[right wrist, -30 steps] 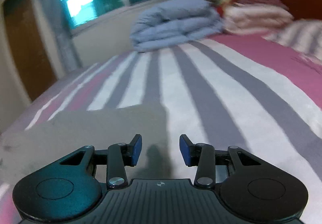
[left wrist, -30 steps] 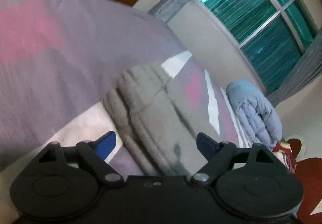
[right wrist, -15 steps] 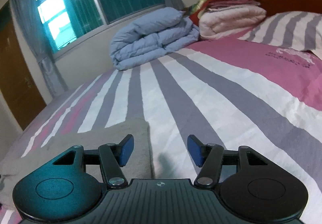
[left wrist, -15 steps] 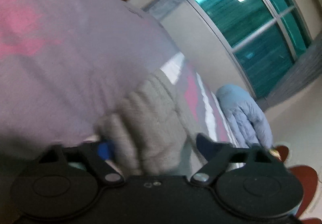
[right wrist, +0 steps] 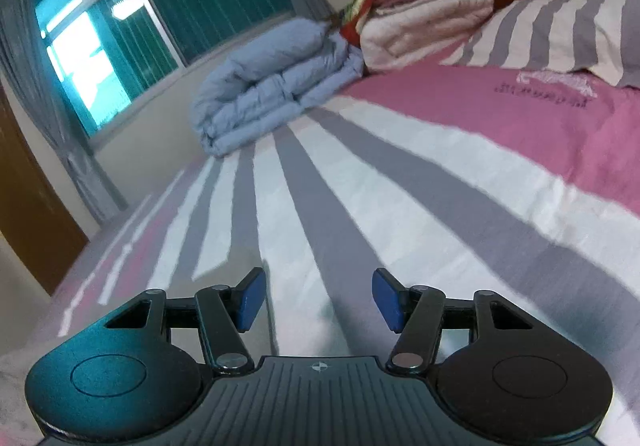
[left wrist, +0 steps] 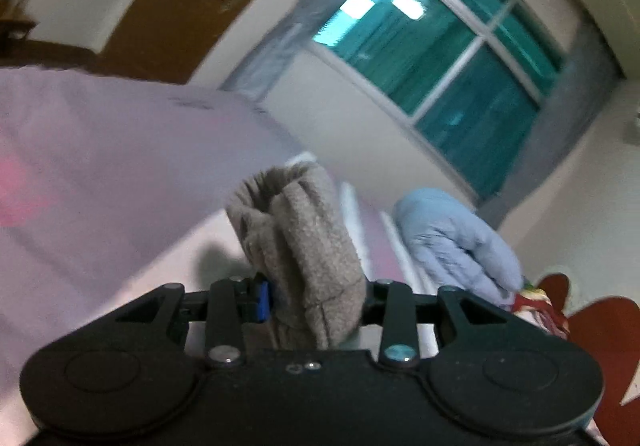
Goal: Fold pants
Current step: 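Grasp the pants end with the left gripper and lift it over the bundle, then lower the end onto the bundle and open the left gripper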
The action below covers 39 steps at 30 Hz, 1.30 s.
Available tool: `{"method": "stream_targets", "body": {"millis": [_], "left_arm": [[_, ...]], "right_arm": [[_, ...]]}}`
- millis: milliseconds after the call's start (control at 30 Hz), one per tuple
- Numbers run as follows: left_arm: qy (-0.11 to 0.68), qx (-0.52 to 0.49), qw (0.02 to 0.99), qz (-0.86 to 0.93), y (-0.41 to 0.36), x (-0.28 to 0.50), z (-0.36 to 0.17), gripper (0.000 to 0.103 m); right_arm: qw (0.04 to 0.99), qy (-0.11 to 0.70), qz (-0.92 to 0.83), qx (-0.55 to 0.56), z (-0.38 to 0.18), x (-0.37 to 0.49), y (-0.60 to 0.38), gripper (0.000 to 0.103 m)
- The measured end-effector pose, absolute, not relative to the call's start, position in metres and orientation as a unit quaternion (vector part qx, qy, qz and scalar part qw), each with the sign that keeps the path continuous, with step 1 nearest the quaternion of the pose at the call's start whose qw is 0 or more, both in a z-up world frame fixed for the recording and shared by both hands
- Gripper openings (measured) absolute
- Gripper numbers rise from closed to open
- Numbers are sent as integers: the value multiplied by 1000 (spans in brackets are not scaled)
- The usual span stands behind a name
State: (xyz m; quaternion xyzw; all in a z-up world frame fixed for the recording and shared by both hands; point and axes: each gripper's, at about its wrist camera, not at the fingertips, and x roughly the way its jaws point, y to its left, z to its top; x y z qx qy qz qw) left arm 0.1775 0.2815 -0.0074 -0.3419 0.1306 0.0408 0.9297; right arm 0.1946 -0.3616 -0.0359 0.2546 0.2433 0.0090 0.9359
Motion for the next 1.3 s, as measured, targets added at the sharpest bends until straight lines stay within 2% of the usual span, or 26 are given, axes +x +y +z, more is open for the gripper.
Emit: {"method": "stream_targets", "body": {"millis": [67, 200, 367, 567, 767, 967, 1000, 1067, 1100, 1133, 1167, 1233, 1300], "left_arm": [[154, -318, 935, 38, 252, 187, 0, 27], [141, -267, 953, 26, 176, 193, 18, 27], [144, -147, 978, -22, 65, 212, 37, 27], [202, -16, 975, -86, -67, 241, 17, 26], [222, 21, 968, -112, -124, 251, -19, 26], [223, 97, 963, -115, -160, 249, -27, 27], [227, 116, 960, -116, -169, 250, -31, 30], [244, 138, 951, -132, -180, 250, -38, 45], [248, 127, 947, -158, -181, 248, -40, 69], [250, 118, 944, -181, -184, 245, -41, 85], [249, 119, 941, -195, -187, 241, -42, 84], [242, 117, 944, -193, -186, 233, -37, 74], [231, 82, 950, -194, -171, 228, -27, 71]], "right_arm": [[934, 238, 13, 268, -31, 191, -372, 59], [924, 253, -2, 289, -28, 185, -391, 59], [923, 243, -21, 299, -22, 163, -419, 59], [896, 223, -73, 377, -39, 132, -432, 59], [890, 215, -74, 395, -36, 128, -448, 59], [873, 216, -89, 427, -43, 124, -460, 59], [872, 218, -89, 429, -43, 125, -461, 59], [871, 221, -89, 430, -45, 127, -461, 59], [870, 223, -91, 430, -45, 128, -461, 59], [869, 225, -91, 431, -45, 129, -461, 59], [868, 226, -92, 432, -46, 129, -461, 59], [869, 226, -95, 431, -45, 128, -461, 59], [869, 223, -98, 430, -45, 125, -463, 59]]}}
